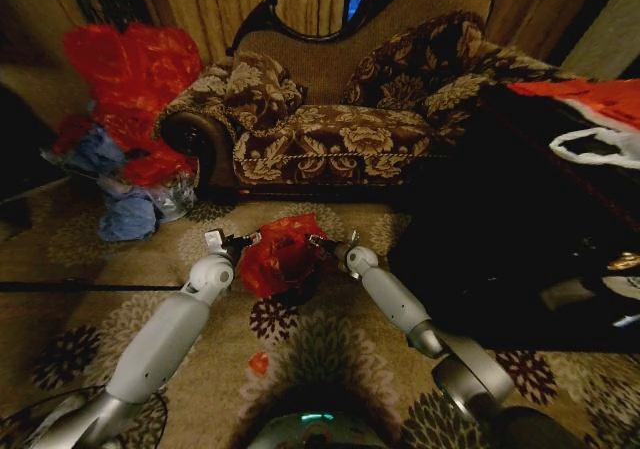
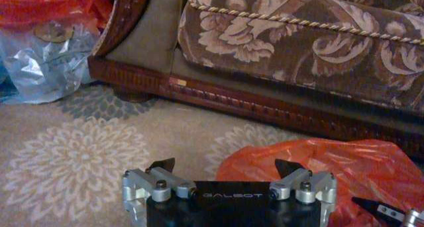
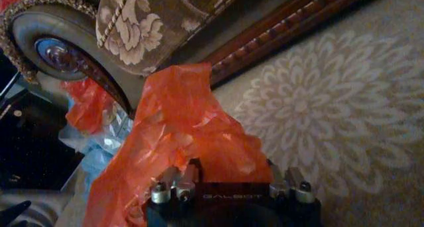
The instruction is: Place a garbage bag over the trash bin.
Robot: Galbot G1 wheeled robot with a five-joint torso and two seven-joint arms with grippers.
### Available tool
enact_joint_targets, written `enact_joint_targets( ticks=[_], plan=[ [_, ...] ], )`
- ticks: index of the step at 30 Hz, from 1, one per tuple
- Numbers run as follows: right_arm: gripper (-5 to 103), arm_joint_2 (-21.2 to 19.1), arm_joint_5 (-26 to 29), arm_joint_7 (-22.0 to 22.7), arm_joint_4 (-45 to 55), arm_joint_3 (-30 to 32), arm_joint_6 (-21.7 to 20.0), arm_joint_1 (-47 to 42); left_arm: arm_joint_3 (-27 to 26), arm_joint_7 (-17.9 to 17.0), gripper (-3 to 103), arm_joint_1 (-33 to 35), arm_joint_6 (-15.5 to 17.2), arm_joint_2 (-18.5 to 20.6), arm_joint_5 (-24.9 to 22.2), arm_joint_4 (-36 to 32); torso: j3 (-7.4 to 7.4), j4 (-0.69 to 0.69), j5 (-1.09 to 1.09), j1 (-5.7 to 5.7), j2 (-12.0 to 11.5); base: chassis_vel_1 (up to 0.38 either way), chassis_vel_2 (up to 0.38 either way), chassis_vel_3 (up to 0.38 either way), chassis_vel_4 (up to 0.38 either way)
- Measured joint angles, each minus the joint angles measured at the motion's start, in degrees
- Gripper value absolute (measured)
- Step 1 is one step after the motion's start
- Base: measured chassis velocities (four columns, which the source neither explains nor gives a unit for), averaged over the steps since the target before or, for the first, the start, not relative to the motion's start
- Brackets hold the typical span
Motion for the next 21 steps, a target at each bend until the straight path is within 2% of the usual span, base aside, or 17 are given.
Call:
enact_joint_targets(
  ticks=[2,4,7,8,10,11,12,17,18,21],
  plan=[
    [31,-0.31,-0.51,0.40,0.55,-0.03,0.30,0.01,-0.38,0.00,100,0.17,-0.09,-0.09,0.04,0.04,0.00,0.00,0.00,0.00,0.00,0.000,0.000,0.000,0.000],
    [31,-0.54,-0.55,0.93,0.99,-0.05,0.32,-0.04,-0.61,0.00,100,0.26,-0.13,-0.11,0.05,0.09,0.00,0.00,0.00,0.00,0.00,0.000,0.000,0.000,0.000],
    [15,-1.95,-1.87,3.66,3.27,-1.05,0.93,-0.42,-1.54,0.13,100,0.94,-0.23,-0.04,0.09,-0.02,0.00,0.00,0.00,0.00,0.00,0.000,0.000,0.000,0.000],
    [15,-1.95,-1.87,3.66,3.27,-1.05,0.93,-0.42,-1.54,0.13,100,0.94,-0.23,-0.04,0.09,-0.02,0.00,0.00,0.00,0.00,0.00,0.000,0.000,0.000,0.000],
    [3,-2.86,-7.90,3.57,3.93,-2.88,3.86,-0.62,-2.19,0.22,100,1.39,-0.26,-0.03,0.08,-0.21,0.00,-0.01,0.00,0.00,0.00,0.000,0.000,0.000,0.000],
    [2,-3.29,-11.97,2.78,3.92,-4.14,5.85,-0.65,-2.48,0.23,100,1.55,-0.27,-0.07,0.03,-0.22,0.00,0.00,0.00,0.00,0.00,0.000,0.000,0.000,0.000],
    [2,-3.57,-14.35,2.11,4.00,-4.97,6.84,-0.66,-2.62,0.27,100,1.62,-0.28,-0.10,0.00,-0.22,0.00,0.00,0.00,0.00,0.00,0.000,0.000,0.000,0.000],
    [0,-3.83,-18.90,2.66,5.01,-6.85,7.76,-0.71,-2.97,0.36,100,1.65,-0.32,-0.11,-0.09,-0.23,0.00,0.00,0.01,0.00,0.00,0.000,0.000,0.000,0.000],
    [0,-3.97,-23.67,2.43,5.01,-7.56,8.52,-0.69,-3.26,0.38,100,1.75,-0.32,-0.09,-0.16,-0.42,0.00,0.01,0.00,0.01,0.00,0.000,0.000,0.000,0.000],
    [0,-5.71,-30.30,2.03,6.41,-9.39,8.38,-0.36,-4.12,0.53,100,2.54,-0.32,0.17,-0.25,-1.16,0.00,-0.01,0.00,0.01,0.00,0.000,0.000,0.000,0.000]
  ],
)
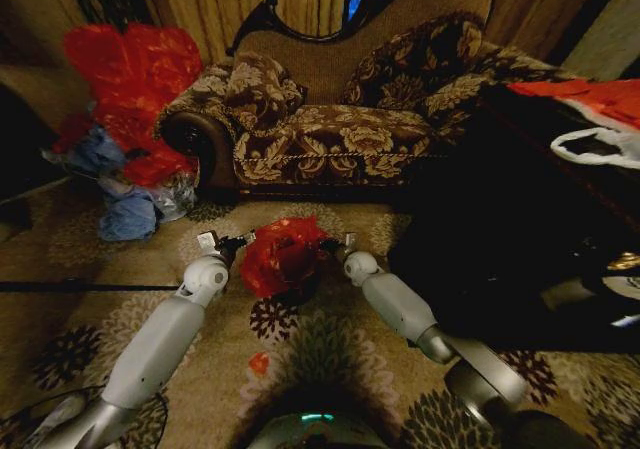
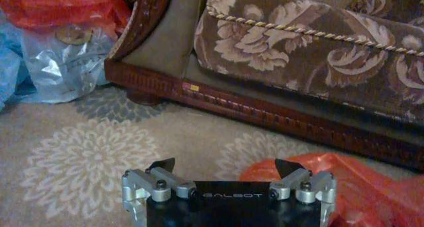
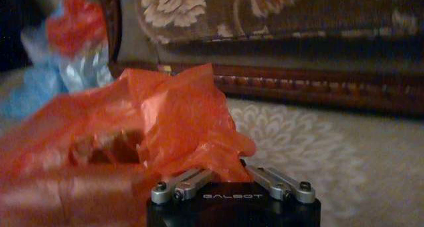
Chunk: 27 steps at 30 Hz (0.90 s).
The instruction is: Place a garbage bag over the trash bin.
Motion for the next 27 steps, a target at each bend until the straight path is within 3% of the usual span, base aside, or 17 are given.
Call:
enact_joint_targets(
  ticks=[4,20,27],
  plan=[
    [0,-2.37,-3.89,0.69,2.65,-1.65,-1.92,0.60,-1.56,0.57,100,2.29,0.19,0.42,-0.10,-1.76,0.00,0.01,-0.01,0.00,0.00,0.000,0.000,0.000,0.000],
    [0,-10.01,-8.80,-0.07,9.67,-3.28,-10.65,-1.56,-3.51,1.48,100,5.74,0.36,1.05,-0.12,-3.96,0.00,0.01,0.01,-0.01,0.00,0.000,0.000,0.000,0.000],
    [0,-11.41,-8.50,-1.38,11.48,-3.00,-10.25,-5.58,-4.12,1.73,100,8.02,0.60,0.81,0.41,-4.53,0.00,0.01,0.01,-0.01,-0.01,0.000,0.000,0.000,0.000]
  ],
)
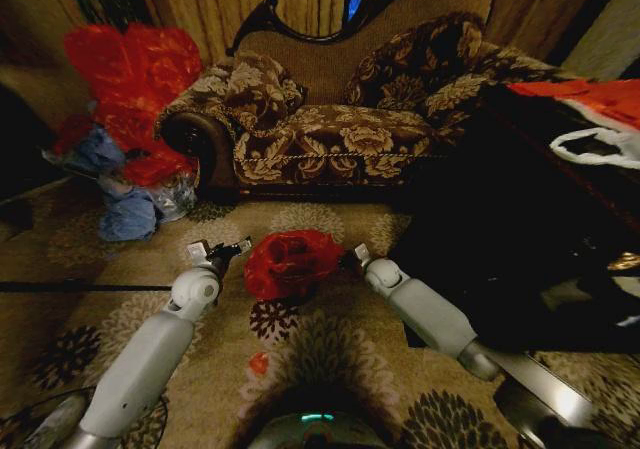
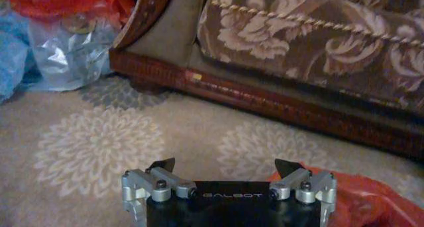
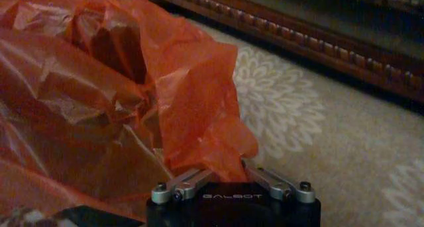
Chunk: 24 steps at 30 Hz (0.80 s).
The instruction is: Place a garbage bag over the trash bin.
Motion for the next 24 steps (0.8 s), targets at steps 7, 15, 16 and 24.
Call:
enact_joint_targets(
  ticks=[7,15,16,24],
  plan=[
    [0,3.37,1.74,2.41,-0.49,5.05,2.34,-3.23,-0.11,12.92,100,2.23,0.17,2.74,7.40,3.64,0.00,0.01,-0.01,0.00,0.00,0.000,0.000,0.000,0.000],
    [0,5.21,0.67,0.94,-2.03,7.97,3.67,-4.68,3.34,32.93,100,-3.96,-2.56,6.06,15.91,13.95,0.00,-0.01,-0.01,0.00,-0.01,0.000,0.000,0.000,0.000],
    [0,5.32,0.67,0.88,-1.86,8.31,3.70,-5.07,3.80,34.13,100,-4.88,-2.99,5.91,16.19,15.45,0.00,-0.01,0.00,0.00,0.00,0.000,0.000,0.000,0.000],
    [0,4.99,1.19,0.62,-0.48,8.89,3.70,-6.23,5.85,38.00,97,-8.24,-4.47,2.89,16.96,23.82,0.00,-0.01,-0.01,0.00,-0.01,0.000,0.000,0.000,0.000]
  ],
)
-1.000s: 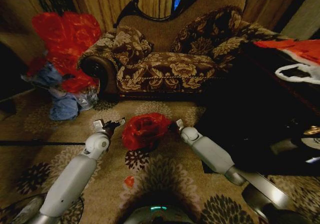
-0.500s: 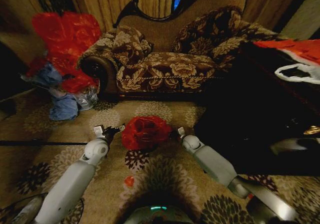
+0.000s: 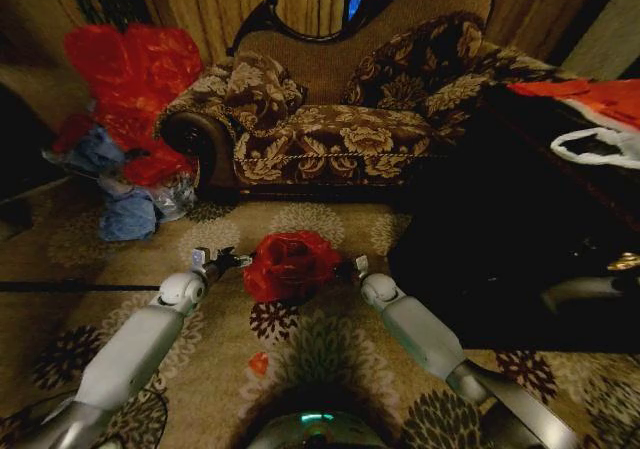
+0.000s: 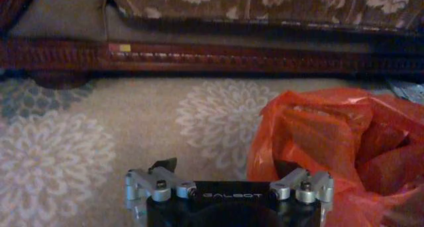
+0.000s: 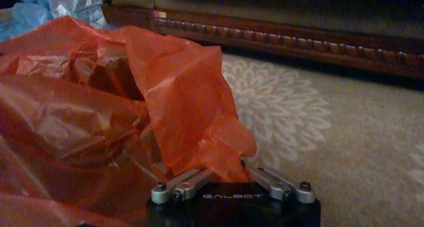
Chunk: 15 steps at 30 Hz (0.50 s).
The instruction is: Place a garbage bag over the trash bin.
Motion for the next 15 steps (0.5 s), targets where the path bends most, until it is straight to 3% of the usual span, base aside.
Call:
enact_joint_targets(
  ticks=[2,9,11,14,15],
  plan=[
    [0,-0.02,0.01,-0.05,0.00,0.01,0.00,0.02,0.07,0.06,97,-0.14,0.00,-0.46,-0.01,0.77,0.00,0.00,0.00,0.00,0.00,0.000,0.000,0.000,0.000],
    [0,-0.22,-0.17,-0.18,-0.54,-0.44,0.34,0.52,-0.39,0.60,66,0.52,-0.73,-2.19,0.21,3.03,0.00,0.01,0.01,0.00,0.00,0.000,0.000,0.000,0.000],
    [0,-0.20,-0.21,-0.18,-0.68,-0.55,0.41,0.61,-0.43,0.61,66,0.63,-0.98,-2.30,0.21,3.38,0.00,0.01,0.01,0.00,0.00,0.000,0.000,0.000,0.000],
    [0,-0.08,-0.25,-0.10,-1.05,-1.04,0.62,0.83,-0.48,0.64,50,0.33,-1.83,-3.19,0.19,5.24,0.00,0.02,0.00,0.00,0.00,0.000,0.000,0.000,0.000],
    [0,-0.08,-0.25,-0.10,-1.05,-1.04,0.62,0.83,-0.48,0.64,50,0.33,-1.83,-3.19,0.19,5.24,0.00,0.02,0.00,0.00,0.00,0.000,0.000,0.000,0.000]
  ],
)
